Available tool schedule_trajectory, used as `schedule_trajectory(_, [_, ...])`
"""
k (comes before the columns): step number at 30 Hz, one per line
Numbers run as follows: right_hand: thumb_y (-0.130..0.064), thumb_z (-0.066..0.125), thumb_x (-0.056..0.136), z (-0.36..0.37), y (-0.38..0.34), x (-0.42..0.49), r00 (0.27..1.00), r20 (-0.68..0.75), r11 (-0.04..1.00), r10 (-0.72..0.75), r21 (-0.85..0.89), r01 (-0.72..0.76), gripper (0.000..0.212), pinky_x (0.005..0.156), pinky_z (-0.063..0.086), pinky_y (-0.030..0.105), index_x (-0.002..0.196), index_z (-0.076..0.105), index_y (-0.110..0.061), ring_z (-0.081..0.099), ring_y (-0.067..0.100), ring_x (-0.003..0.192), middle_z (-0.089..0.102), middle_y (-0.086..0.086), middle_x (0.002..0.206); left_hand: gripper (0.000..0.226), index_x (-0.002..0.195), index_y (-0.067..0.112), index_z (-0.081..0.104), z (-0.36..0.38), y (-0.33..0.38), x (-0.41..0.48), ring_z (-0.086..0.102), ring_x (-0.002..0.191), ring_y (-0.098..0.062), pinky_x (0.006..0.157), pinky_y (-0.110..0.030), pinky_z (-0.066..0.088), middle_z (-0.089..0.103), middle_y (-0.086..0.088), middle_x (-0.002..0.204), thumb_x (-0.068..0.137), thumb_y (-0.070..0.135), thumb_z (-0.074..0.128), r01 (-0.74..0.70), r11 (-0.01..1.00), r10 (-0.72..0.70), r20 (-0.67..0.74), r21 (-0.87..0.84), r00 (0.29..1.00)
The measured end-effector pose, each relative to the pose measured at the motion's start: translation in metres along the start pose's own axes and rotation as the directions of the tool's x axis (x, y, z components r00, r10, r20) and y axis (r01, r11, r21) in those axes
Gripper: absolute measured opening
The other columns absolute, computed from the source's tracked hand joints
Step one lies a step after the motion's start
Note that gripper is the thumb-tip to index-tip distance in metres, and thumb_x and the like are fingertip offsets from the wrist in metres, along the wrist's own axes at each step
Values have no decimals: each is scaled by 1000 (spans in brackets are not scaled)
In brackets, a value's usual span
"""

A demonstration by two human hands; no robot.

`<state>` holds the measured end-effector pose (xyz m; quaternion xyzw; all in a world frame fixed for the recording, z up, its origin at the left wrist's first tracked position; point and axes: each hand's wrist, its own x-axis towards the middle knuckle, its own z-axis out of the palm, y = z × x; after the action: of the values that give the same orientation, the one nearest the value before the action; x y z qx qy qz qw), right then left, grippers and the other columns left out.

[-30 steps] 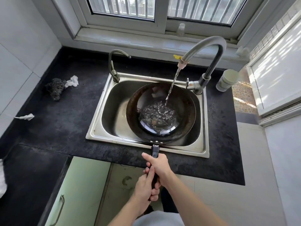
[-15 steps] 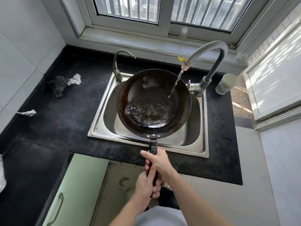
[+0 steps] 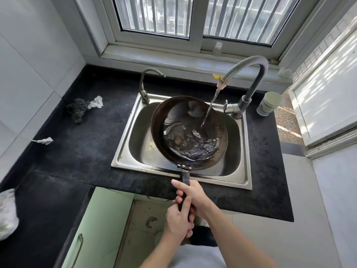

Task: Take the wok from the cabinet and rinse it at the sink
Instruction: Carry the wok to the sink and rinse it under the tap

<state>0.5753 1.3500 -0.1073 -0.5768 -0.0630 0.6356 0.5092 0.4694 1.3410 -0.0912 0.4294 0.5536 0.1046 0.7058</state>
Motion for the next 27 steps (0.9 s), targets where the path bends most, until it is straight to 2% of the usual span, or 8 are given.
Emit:
schedule_trajectory(9, [-18, 73, 91, 6, 2, 12, 999, -14, 999, 52, -7, -52, 35, 58, 55, 35, 65, 49, -14, 51, 17, 44, 51, 4, 57, 43, 77, 1, 54, -10, 3, 9, 32, 35, -13, 36, -19, 26, 48, -7, 52, 99, 38, 52, 105, 989, -101, 50, -108, 994])
schedule_trajectory(15, [-17, 73, 91, 2, 10, 14, 995, -17, 994, 102, -29, -103, 35, 63, 55, 37, 64, 50, -14, 53, 18, 47, 53, 5, 59, 48, 70, 2, 55, -13, -7, 13, 33, 35, -14, 36, -21, 28, 49, -7, 53, 98, 41, 52, 104, 993, -103, 39, -52, 994])
schedule_trajectory(18, [-21, 73, 91, 0, 7, 14, 993, -24, 989, 112, -98, -114, 34, 59, 54, 35, 64, 54, -13, 59, 20, 50, 57, 6, 61, 46, 70, 2, 53, -13, -7, 14, 32, 34, -13, 35, -20, 26, 48, -6, 51, 99, 37, 52, 121, 990, -118, 37, -71, 992])
schedule_trajectory(21, [-29, 71, 93, -1, -5, 10, 987, -6, 963, 162, -216, -160, 28, 53, 55, 31, 78, 58, -9, 72, 24, 67, 67, 8, 70, 43, 73, 3, 53, -15, -6, 17, 31, 34, -11, 35, -19, 25, 47, -4, 51, 100, 36, 50, 130, 989, -126, 54, -76, 991])
schedule_trajectory(23, [-36, 66, 96, -5, -18, 10, 971, 4, 934, 237, -277, -227, 30, 63, 60, 32, 92, 61, -6, 75, 25, 77, 72, 9, 79, 42, 73, 3, 54, -15, -5, 19, 30, 35, -11, 34, -19, 24, 47, -3, 50, 101, 35, 49, 130, 988, -125, 68, -84, 990])
schedule_trajectory(25, [-43, 62, 97, -19, -36, 11, 954, -17, 857, 300, -435, -277, 40, 75, 62, 32, 103, 63, -3, 75, 23, 80, 73, 7, 85, 42, 74, 3, 56, -14, -6, 20, 31, 36, -11, 35, -19, 24, 46, -4, 50, 100, 35, 50, 142, 984, -135, 77, -103, 988])
schedule_trajectory(27, [-42, 60, 98, -39, -64, 12, 959, -68, 766, 275, -588, -261, 46, 73, 62, 32, 115, 64, 0, 76, 23, 78, 75, 6, 88, 42, 73, 3, 57, -15, -8, 21, 31, 35, -12, 36, -18, 23, 46, -5, 51, 99, 36, 52, 153, 982, -145, 78, -110, 986])
